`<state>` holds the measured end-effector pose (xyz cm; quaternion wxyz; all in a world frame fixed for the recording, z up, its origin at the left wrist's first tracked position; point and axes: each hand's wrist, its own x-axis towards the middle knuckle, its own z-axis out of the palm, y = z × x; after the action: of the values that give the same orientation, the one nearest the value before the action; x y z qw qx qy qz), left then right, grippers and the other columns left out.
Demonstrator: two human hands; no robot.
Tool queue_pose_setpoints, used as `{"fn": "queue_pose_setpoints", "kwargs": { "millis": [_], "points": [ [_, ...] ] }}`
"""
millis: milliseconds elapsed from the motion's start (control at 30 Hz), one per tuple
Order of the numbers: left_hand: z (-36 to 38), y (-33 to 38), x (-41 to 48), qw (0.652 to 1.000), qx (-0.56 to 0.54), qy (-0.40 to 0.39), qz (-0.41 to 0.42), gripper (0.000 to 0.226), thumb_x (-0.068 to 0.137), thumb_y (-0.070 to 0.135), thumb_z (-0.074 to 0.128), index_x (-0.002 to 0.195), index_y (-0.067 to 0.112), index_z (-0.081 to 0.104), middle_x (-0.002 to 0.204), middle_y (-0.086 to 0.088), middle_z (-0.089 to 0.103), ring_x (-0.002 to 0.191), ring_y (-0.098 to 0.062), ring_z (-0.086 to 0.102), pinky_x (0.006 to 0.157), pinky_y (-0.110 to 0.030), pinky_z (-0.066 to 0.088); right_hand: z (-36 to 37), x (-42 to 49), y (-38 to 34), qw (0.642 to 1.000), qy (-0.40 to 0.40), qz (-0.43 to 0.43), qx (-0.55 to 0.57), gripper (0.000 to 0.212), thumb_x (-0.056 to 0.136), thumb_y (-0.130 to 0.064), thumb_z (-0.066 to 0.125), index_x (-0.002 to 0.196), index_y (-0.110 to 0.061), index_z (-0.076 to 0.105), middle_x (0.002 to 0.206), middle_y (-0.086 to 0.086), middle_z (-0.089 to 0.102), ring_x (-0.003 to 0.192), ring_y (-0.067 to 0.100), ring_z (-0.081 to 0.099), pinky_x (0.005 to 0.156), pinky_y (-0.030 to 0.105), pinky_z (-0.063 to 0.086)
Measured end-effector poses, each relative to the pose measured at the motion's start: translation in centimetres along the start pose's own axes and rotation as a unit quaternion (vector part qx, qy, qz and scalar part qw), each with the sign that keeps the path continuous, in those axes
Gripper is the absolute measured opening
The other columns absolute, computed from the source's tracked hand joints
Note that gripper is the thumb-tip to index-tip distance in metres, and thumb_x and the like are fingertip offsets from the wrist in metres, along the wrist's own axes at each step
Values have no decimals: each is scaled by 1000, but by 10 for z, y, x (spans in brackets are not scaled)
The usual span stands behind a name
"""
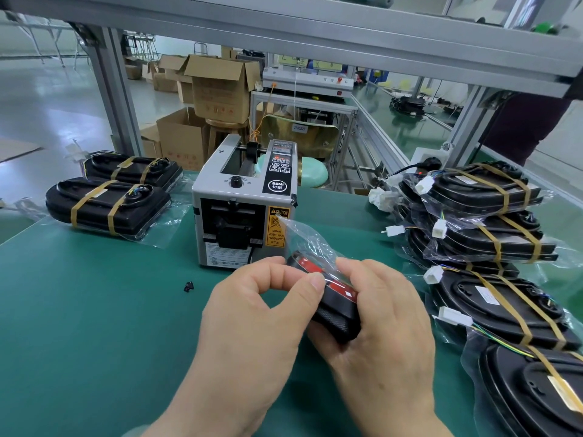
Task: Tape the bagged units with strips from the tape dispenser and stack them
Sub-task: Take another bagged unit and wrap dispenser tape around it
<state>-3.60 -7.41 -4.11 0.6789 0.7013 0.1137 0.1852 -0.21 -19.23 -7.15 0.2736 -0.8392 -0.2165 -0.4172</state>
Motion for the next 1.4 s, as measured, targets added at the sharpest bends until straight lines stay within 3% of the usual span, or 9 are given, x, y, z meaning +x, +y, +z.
{"fn": "queue_pose_setpoints", "kwargs": {
  "millis": [233, 300, 433, 567, 633, 833, 1000, 1200, 1400],
  "points": [
    [5, -4, 0, 998, -53, 22, -12, 22, 53, 40, 73, 73, 31, 72, 94, 15, 72, 100, -2, 64, 91, -28, 46, 2, -1, 1, 1000, 3, 1, 1, 51, 76, -48, 62, 116, -20, 48, 106, 12, 65, 90, 31, 61, 75, 42, 50],
    [5, -6, 1, 995, -94, 24, -39, 40, 50, 35, 80, 87, 26, 68, 96, 4, 72, 98, -12, 66, 87, -30, 50, 2, -2, 1, 1000, 4, 5, 7, 51, 76, -49, 62, 116, -21, 49, 106, 10, 65, 91, 29, 59, 75, 42, 49],
    [4, -5, 6, 977, -185, -14, -103, 79, 38, 25, 97, 105, 25, 56, 108, 4, 67, 92, -3, 67, 71, -18, 52, 2, -1, 1, 1000, -1, 11, 21, 53, 74, -52, 63, 117, -23, 48, 106, 8, 64, 92, 24, 56, 74, 41, 50],
    [0, -2, 8, 965, -230, -30, -122, 73, 46, 28, 92, 110, 22, 58, 102, 4, 69, 88, -4, 67, 79, -27, 51, 1, 0, 4, 1000, -3, 6, 23, 55, 74, -52, 65, 117, -23, 48, 106, 8, 65, 91, 29, 60, 75, 43, 49],
    [-2, 0, 9, 965, -231, -28, -121, 67, 44, 40, 74, 106, 21, 61, 98, 3, 72, 89, -8, 65, 77, -30, 47, 1, 0, 4, 1000, -3, 8, 20, 55, 74, -53, 66, 117, -23, 48, 106, 7, 65, 91, 28, 59, 76, 42, 48],
    [0, 5, 10, 976, -187, -39, -108, 63, 52, 43, 67, 110, 18, 62, 97, 4, 72, 85, -6, 63, 73, -28, 43, 1, 0, 4, 1000, 3, 8, 20, 55, 74, -53, 66, 117, -24, 49, 106, 6, 64, 91, 25, 57, 76, 41, 48],
    [-1, 2, 10, 985, -152, -16, -75, 27, 80, 21, 67, 107, 20, 63, 89, 9, 73, 80, 2, 65, 71, -17, 47, 0, 0, 4, 1000, 2, 14, 20, 55, 74, -53, 66, 117, -23, 49, 106, 6, 64, 91, 25, 57, 75, 41, 48],
    [-4, 3, 9, 997, -80, -5, 11, 5, 83, 18, 66, 81, 20, 70, 68, 10, 70, 56, 4, 56, 54, -6, 42, 0, 0, 4, 1000, -15, 17, 20, 54, 75, -54, 63, 117, -24, 48, 106, 6, 65, 91, 28, 59, 76, 43, 48],
    [-13, 10, 1, 992, 73, -48, 86, 27, 75, 31, 62, 85, 55, 68, 78, 17, 68, 62, 5, 57, 60, -1, 38, -1, 0, 5, 1000, -5, 18, 20, 56, 72, -51, 67, 117, -24, 48, 106, 6, 64, 91, 24, 56, 76, 40, 47]
  ]
}}
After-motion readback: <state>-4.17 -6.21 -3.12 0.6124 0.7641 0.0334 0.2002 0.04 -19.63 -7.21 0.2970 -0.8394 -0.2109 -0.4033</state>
